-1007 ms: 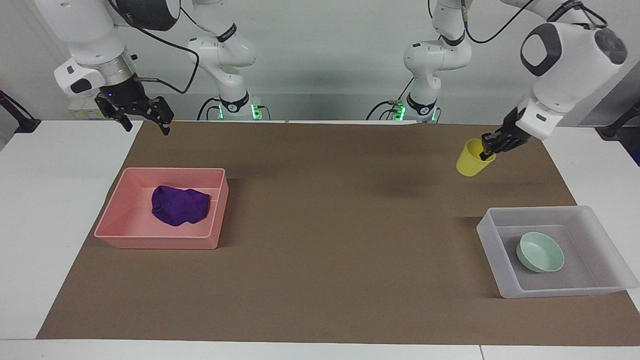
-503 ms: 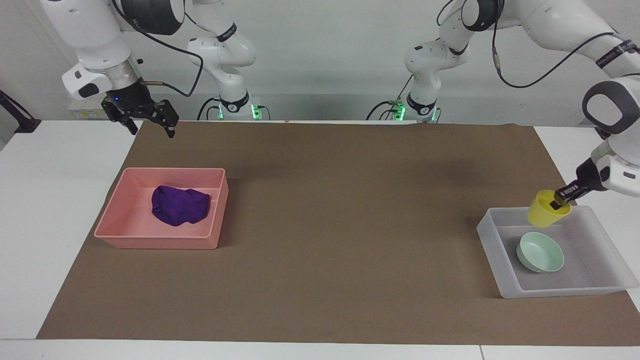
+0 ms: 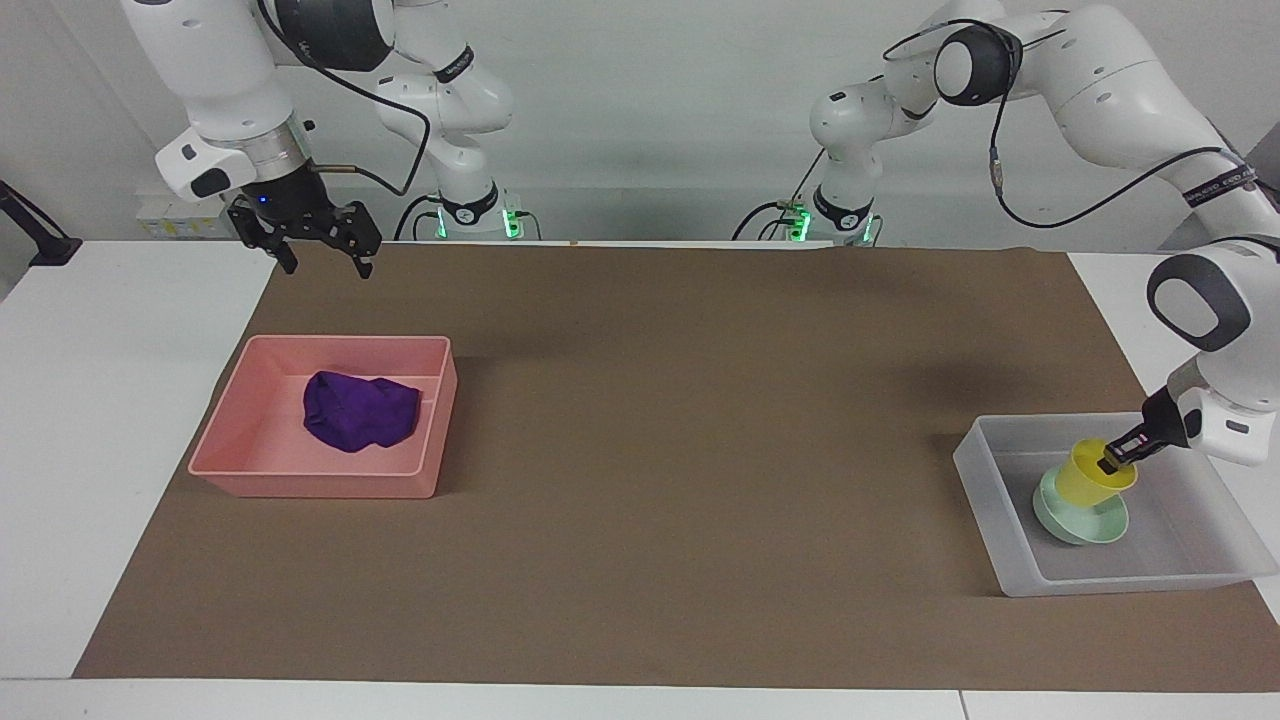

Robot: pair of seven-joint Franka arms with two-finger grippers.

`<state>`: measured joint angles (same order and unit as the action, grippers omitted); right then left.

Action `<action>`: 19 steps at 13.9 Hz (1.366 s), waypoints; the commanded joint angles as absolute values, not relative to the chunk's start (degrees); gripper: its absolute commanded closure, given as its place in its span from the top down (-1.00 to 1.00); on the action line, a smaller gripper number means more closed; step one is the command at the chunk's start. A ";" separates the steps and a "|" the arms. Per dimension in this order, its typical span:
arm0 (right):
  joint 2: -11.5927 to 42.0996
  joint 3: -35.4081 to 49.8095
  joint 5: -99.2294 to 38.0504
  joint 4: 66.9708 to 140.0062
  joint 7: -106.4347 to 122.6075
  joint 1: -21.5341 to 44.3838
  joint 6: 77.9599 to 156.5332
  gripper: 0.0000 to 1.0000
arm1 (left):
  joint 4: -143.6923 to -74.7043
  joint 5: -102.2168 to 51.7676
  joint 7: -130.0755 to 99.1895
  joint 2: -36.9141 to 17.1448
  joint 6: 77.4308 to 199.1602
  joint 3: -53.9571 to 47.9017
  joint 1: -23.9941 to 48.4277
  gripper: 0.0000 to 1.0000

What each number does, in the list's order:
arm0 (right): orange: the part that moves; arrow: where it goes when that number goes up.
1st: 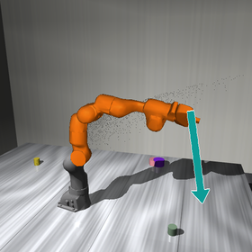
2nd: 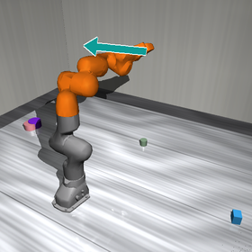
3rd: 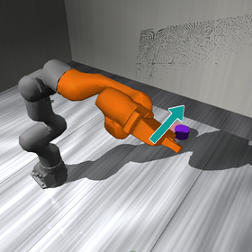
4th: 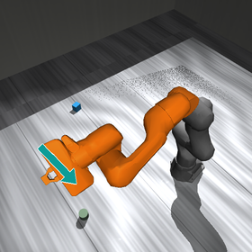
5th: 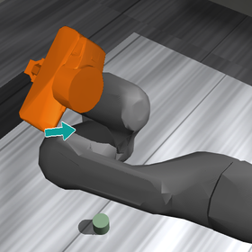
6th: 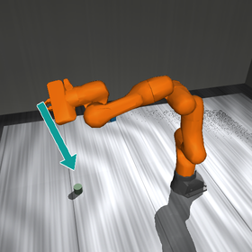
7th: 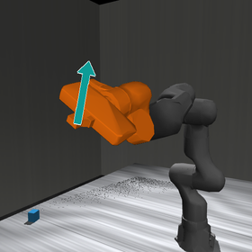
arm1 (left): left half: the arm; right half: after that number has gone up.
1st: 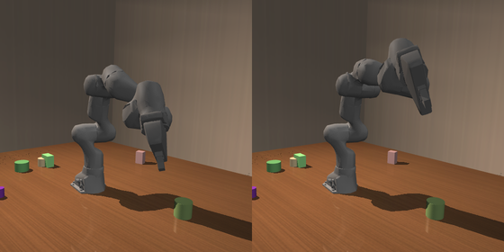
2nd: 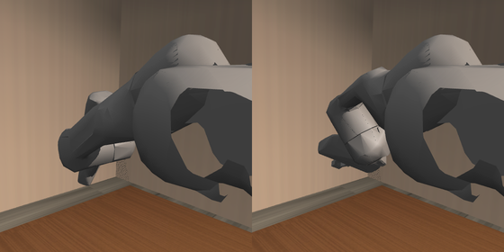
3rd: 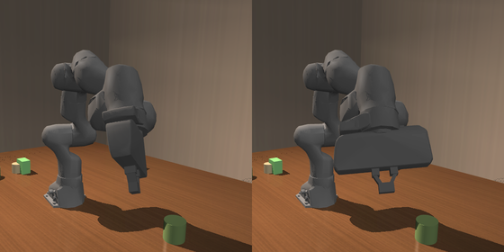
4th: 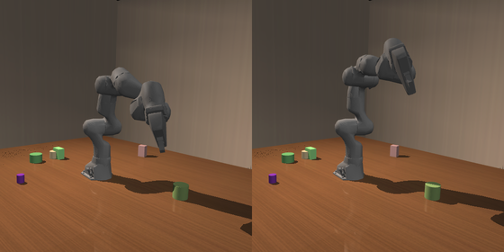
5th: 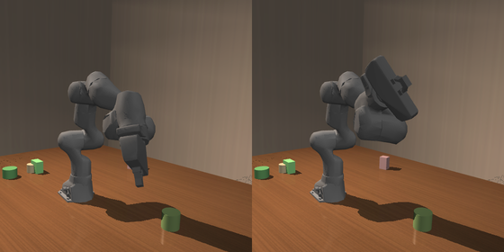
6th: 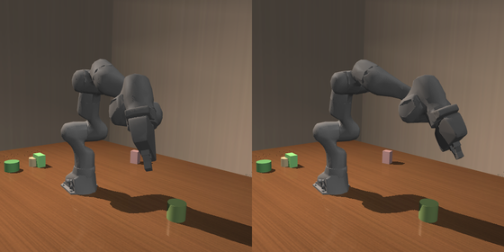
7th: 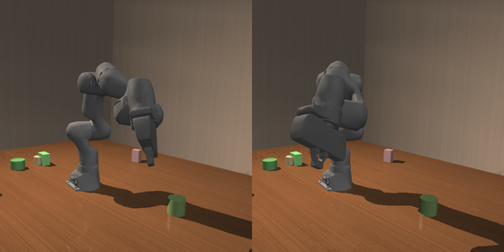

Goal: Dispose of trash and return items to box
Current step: 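Lower the yellow cup into the green bowl in the clear box, then open the left gripper and withdraw it from the cup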

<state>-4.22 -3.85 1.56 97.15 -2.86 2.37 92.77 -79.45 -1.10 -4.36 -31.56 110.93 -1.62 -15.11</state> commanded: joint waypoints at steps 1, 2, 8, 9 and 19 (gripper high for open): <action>-5.63 -3.78 1.76 98.88 -3.08 2.02 94.04 1.00 | -78.22 0.44 -4.48 -33.31 111.18 -2.37 -15.91 -1.00; -5.54 -3.78 1.76 98.62 -2.90 2.02 94.04 1.00 | -78.22 0.44 -4.48 -33.57 111.36 -2.37 -15.82 -1.00; -5.63 -3.78 1.76 98.70 -2.90 1.76 94.04 1.00 | -77.61 0.61 -4.39 -32.17 111.27 -2.29 -15.64 1.00; -5.63 -3.78 1.76 98.70 -2.90 1.76 94.04 1.00 | -77.61 0.62 -4.48 -30.78 111.18 -2.29 -15.64 1.00; -5.10 -3.78 1.76 96.69 -2.90 1.58 93.52 1.00 | -77.87 0.79 -4.04 -13.64 85.73 -2.99 -6.35 1.00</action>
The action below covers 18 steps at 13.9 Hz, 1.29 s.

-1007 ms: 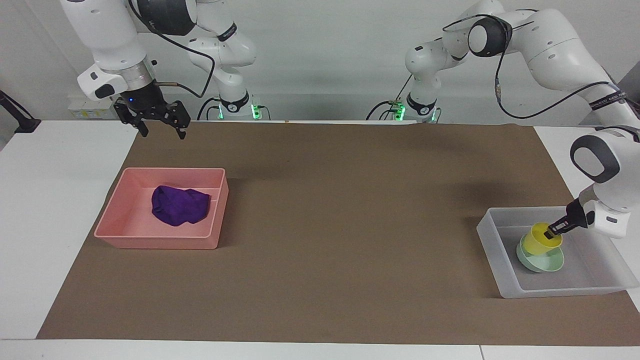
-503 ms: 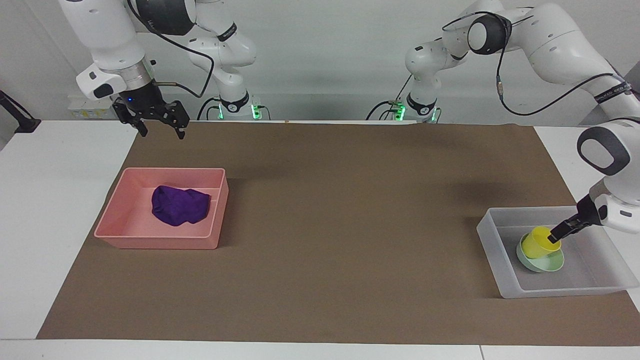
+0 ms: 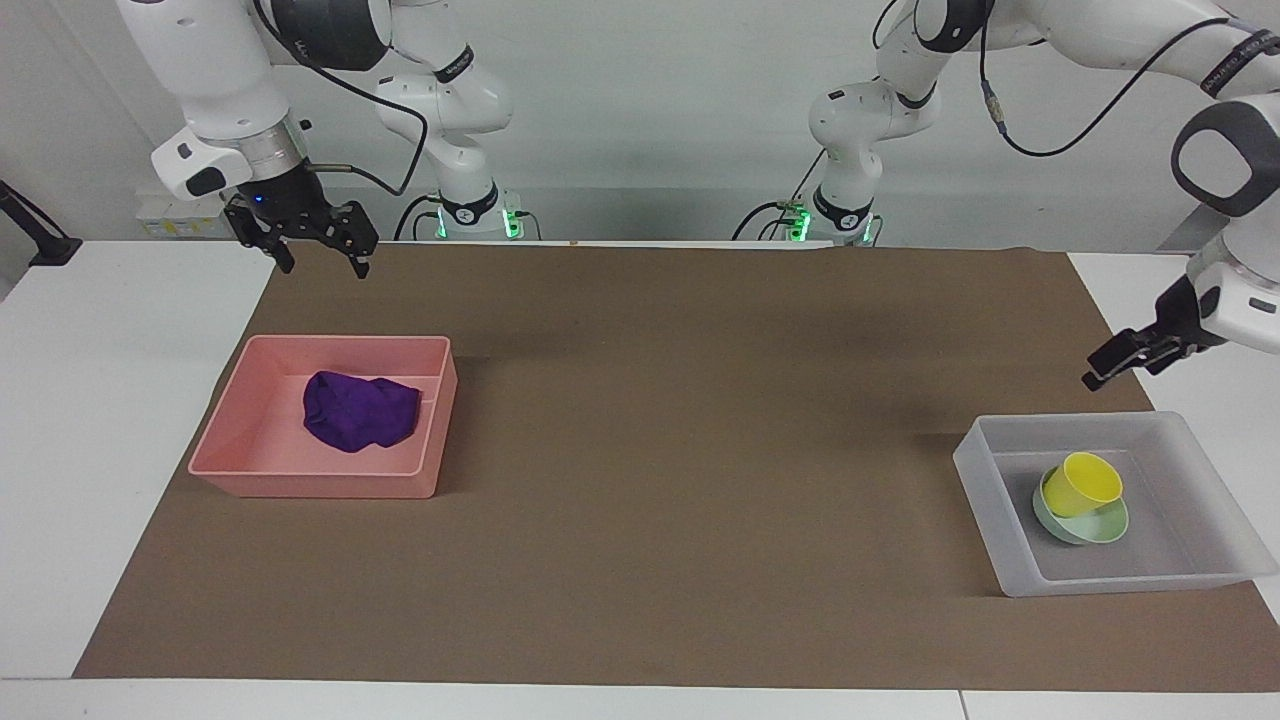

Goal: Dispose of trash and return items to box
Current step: 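Open the left gripper and withdraw it from the cup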

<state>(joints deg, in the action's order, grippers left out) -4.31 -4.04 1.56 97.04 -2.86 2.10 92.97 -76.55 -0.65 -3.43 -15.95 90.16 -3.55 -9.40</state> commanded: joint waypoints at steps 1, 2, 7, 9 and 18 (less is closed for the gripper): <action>-5.01 -3.78 1.76 96.68 -2.90 1.58 93.60 1.00 | -78.13 0.62 -5.35 -11.97 84.48 -2.90 -4.76 1.00; -5.10 -3.78 1.76 96.77 -2.81 1.58 93.60 1.00 | -78.05 0.27 -5.71 -11.61 84.11 -2.55 -4.22 1.00; -5.36 -3.78 1.76 97.56 -2.55 1.58 94.04 1.00 | -93.82 0.70 -7.04 -0.82 91.04 -2.90 -0.09 1.00; -5.54 -3.78 1.76 97.65 -2.55 1.58 94.04 1.00 | -96.59 0.70 -4.94 1.66 90.09 -2.90 0.09 1.00; -5.71 -3.78 1.76 98.09 -2.46 1.49 94.04 1.00 | -93.08 0.18 -1.58 1.14 88.60 -2.55 -0.35 1.00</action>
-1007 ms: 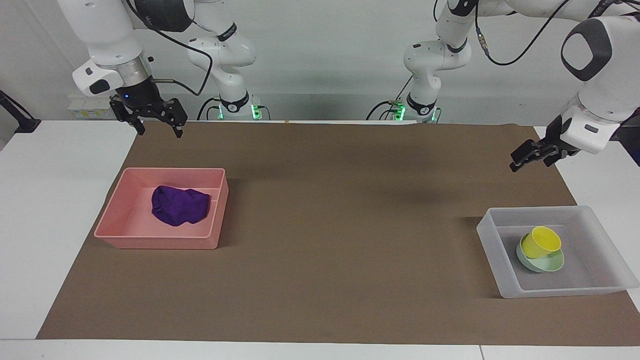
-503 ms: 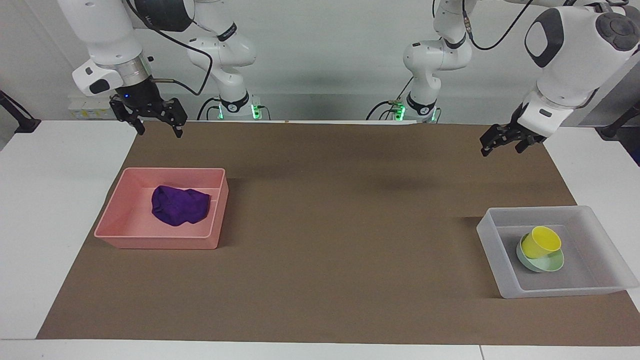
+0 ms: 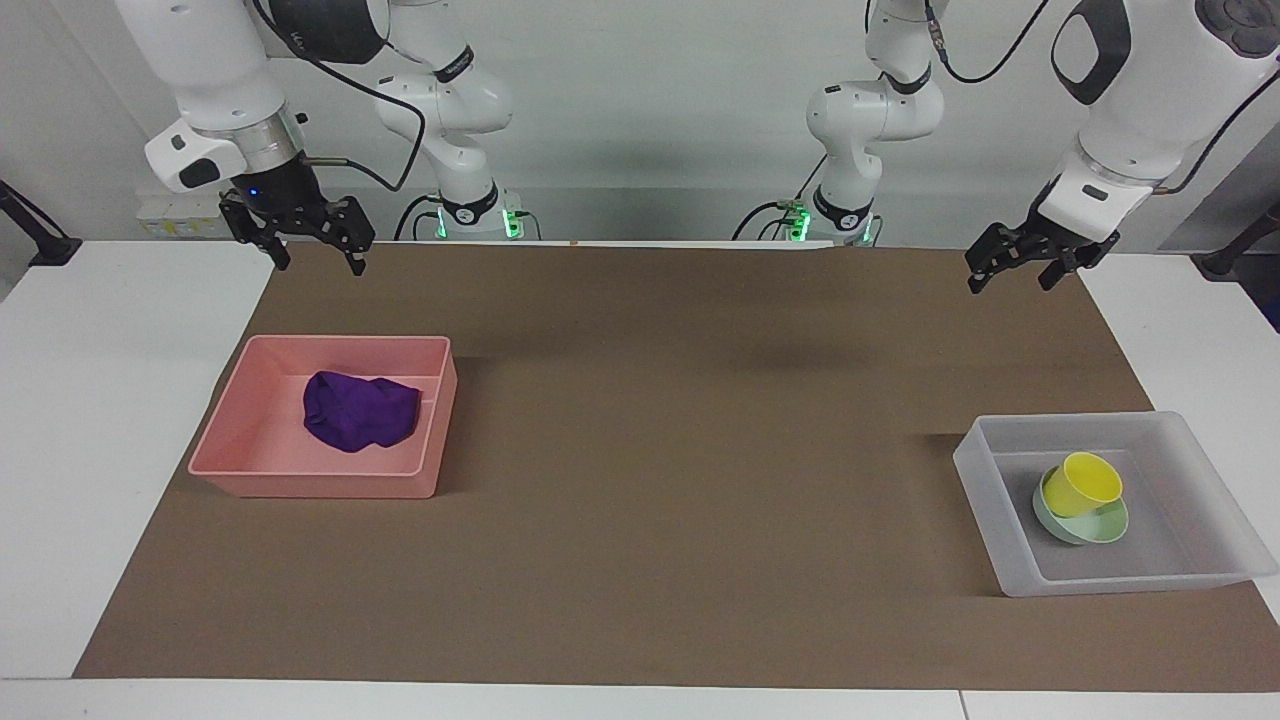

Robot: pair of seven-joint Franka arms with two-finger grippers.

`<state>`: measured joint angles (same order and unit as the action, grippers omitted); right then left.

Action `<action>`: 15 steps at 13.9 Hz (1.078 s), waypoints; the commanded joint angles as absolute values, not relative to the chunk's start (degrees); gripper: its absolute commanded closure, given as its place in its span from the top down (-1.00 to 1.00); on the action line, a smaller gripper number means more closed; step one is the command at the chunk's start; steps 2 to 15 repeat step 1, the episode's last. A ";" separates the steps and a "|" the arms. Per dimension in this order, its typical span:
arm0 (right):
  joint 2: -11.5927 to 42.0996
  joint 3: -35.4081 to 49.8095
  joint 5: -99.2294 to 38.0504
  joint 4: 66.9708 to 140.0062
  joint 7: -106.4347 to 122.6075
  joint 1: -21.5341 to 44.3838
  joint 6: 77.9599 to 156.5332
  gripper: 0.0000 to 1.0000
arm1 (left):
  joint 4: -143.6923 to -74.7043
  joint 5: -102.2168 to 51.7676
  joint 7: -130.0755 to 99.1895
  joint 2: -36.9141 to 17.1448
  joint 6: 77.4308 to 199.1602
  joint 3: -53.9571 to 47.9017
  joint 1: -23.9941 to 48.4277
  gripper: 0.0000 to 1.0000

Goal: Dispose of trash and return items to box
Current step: 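Open the left gripper and withdraw it from the cup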

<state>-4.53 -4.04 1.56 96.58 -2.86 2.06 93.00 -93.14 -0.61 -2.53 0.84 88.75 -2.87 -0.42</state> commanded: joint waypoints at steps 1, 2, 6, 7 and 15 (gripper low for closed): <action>-5.71 -3.87 1.76 98.09 -2.46 1.49 94.04 1.00 | -93.08 0.09 -1.58 1.14 88.51 -2.55 -0.18 1.00; -5.71 -3.87 1.76 98.09 -2.46 1.49 94.04 1.00 | -93.08 0.09 -1.58 1.14 88.51 -2.55 -0.18 1.00; -5.71 -3.87 1.76 98.09 -2.46 1.49 94.04 1.00 | -93.08 0.09 -1.58 1.14 88.51 -2.55 -0.18 1.00; -5.71 -3.87 1.76 98.09 -2.46 1.49 94.04 1.00 | -93.08 0.09 -1.58 1.14 88.51 -2.55 -0.18 1.00; -5.71 -3.87 1.76 98.09 -2.46 1.49 94.04 1.00 | -93.08 0.09 -1.58 1.14 88.51 -2.55 -0.18 1.00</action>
